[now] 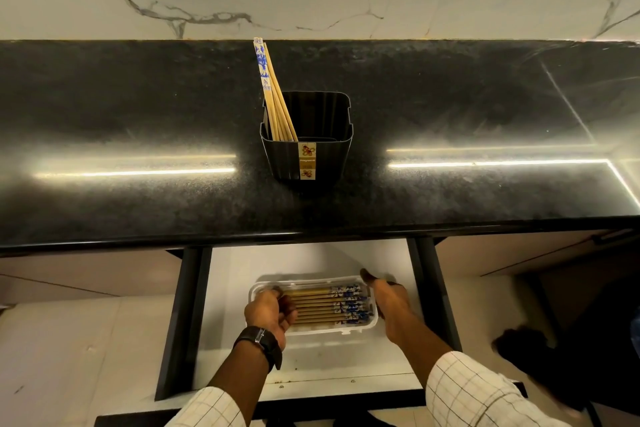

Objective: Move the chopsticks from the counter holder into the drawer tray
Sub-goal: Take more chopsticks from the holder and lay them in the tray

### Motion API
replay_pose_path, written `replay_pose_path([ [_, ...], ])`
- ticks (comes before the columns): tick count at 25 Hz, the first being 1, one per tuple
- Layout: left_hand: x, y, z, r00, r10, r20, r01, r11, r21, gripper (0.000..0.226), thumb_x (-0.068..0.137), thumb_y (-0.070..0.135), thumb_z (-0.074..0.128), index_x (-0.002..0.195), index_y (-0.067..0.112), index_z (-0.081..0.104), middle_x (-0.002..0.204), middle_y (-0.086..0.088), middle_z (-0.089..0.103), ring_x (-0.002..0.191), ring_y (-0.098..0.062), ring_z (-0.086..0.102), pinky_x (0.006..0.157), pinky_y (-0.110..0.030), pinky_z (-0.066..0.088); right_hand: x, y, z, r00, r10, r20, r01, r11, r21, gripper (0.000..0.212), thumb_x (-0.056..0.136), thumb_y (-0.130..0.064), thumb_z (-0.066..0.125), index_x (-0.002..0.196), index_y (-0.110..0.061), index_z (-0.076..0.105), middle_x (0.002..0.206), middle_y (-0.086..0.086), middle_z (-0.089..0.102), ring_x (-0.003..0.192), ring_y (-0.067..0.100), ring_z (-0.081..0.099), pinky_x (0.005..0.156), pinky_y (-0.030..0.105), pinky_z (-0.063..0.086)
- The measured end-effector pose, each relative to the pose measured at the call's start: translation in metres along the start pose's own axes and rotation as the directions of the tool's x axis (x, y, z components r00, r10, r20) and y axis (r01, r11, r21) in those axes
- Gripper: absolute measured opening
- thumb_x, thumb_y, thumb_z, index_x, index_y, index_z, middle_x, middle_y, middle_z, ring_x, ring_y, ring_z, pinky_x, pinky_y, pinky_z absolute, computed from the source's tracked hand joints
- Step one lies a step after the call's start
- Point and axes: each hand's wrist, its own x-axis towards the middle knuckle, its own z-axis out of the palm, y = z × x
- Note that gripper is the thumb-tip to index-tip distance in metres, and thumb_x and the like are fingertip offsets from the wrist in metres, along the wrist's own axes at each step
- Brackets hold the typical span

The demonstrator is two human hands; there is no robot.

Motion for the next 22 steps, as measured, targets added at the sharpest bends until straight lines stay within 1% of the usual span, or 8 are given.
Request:
replay_pose_path([
  [3, 0.000, 0.001, 0.000, 1.000, 0.001, -0.011, 0.000, 1.000, 0.011, 0.010, 0.101, 0.012, 0.054, 0.102, 0.008, 0.063, 0.107, -0.020, 0.068, 0.092, -0.033, 0.065, 0.075, -0.039, 0.057, -0.001, 0.004, 0.003, 0.997, -0.074, -0.013, 0.072, 0.993, -0.097, 0.029, 0.080, -0.029, 0.085, 0.088, -0.011, 0.063, 0.087, 0.009, 0.075, 0.069, 0.020, 0.070, 0.048, 0.025, 0.050],
  [7, 0.000, 0.001, 0.000, 1.000, 0.002, -0.021, -0.002, 1.000, 0.011, 0.009, 0.101, 0.013, 0.055, 0.099, 0.009, 0.063, 0.103, -0.019, 0.069, 0.092, -0.033, 0.065, 0.078, -0.041, 0.058, 0.009, 0.018, 0.005, 0.975, -0.182, -0.127, 0.139, 0.947, -0.291, 0.017, 0.088, -0.015, 0.078, 0.080, -0.013, 0.063, 0.089, 0.010, 0.073, 0.077, 0.024, 0.070, 0.062, 0.032, 0.058],
  [10, 0.000, 0.002, -0.003, 1.000, 0.004, -0.023, -0.004, 1.000, 0.003, 0.009, 0.100, 0.014, 0.057, 0.103, 0.008, 0.064, 0.098, -0.017, 0.069, 0.091, -0.032, 0.066, 0.076, -0.040, 0.057, 0.011, 0.023, 0.006, 0.952, -0.240, -0.193, 0.167, 0.929, -0.330, 0.016, 0.089, -0.015, 0.076, 0.080, -0.014, 0.064, 0.084, 0.007, 0.070, 0.077, 0.024, 0.070, 0.065, 0.034, 0.060],
  [12, -0.001, 0.003, -0.004, 1.000, 0.014, -0.022, -0.014, 1.000, 0.003, 0.010, 0.100, 0.014, 0.058, 0.103, 0.008, 0.065, 0.096, -0.017, 0.070, 0.089, -0.031, 0.066, 0.077, -0.041, 0.058, 0.010, 0.025, 0.008, 0.949, -0.226, -0.220, 0.141, 0.928, -0.344, 0.013, 0.091, -0.020, 0.075, 0.089, -0.009, 0.068, 0.085, 0.008, 0.072, 0.076, 0.024, 0.071, 0.063, 0.033, 0.060],
  [14, -0.003, 0.005, -0.005, 1.000, 0.021, -0.018, -0.021, 1.000, 0.002, 0.011, 0.100, 0.015, 0.058, 0.103, 0.007, 0.065, 0.097, -0.017, 0.070, 0.088, -0.031, 0.066, 0.076, -0.041, 0.058, 0.010, 0.026, 0.009, 0.959, -0.195, -0.208, 0.121, 0.940, -0.320, 0.016, 0.092, -0.023, 0.073, 0.086, -0.009, 0.068, 0.084, 0.008, 0.072, 0.073, 0.022, 0.070, 0.061, 0.033, 0.059],
  [17, -0.004, 0.005, -0.007, 1.000, 0.028, -0.014, -0.028, 1.000, -0.003, 0.012, 0.100, 0.015, 0.058, 0.102, 0.006, 0.066, 0.097, -0.017, 0.070, 0.086, -0.030, 0.065, 0.075, -0.040, 0.058, 0.012, 0.029, 0.006, 0.967, -0.187, -0.170, 0.126, 0.940, -0.317, 0.019, 0.092, -0.026, 0.073, 0.080, -0.013, 0.065, 0.085, 0.008, 0.072, 0.078, 0.025, 0.071, 0.071, 0.039, 0.063],
  [19, -0.006, 0.004, -0.009, 1.000, 0.030, -0.009, -0.030, 1.000, -0.005, 0.012, 0.100, 0.015, 0.059, 0.102, 0.005, 0.066, 0.096, -0.017, 0.069, 0.082, -0.029, 0.064, 0.074, -0.040, 0.058, 0.010, 0.026, 0.004, 0.974, -0.178, -0.139, 0.128, 0.942, -0.311, 0.018, 0.091, -0.026, 0.075, 0.088, -0.010, 0.068, 0.089, 0.010, 0.074, 0.082, 0.027, 0.072, 0.078, 0.044, 0.063],
  [22, -0.010, 0.006, -0.011, 0.999, 0.037, -0.006, -0.037, 0.999, -0.019, 0.014, 0.099, 0.015, 0.061, 0.099, 0.003, 0.067, 0.089, -0.016, 0.068, 0.073, -0.025, 0.063, 0.069, -0.039, 0.058, -0.003, 0.014, 0.000, 0.968, -0.199, -0.154, 0.151, 0.950, -0.274, 0.025, 0.087, -0.029, 0.078, 0.093, -0.008, 0.068, 0.086, 0.010, 0.073, 0.077, 0.026, 0.071, 0.071, 0.041, 0.063],
])
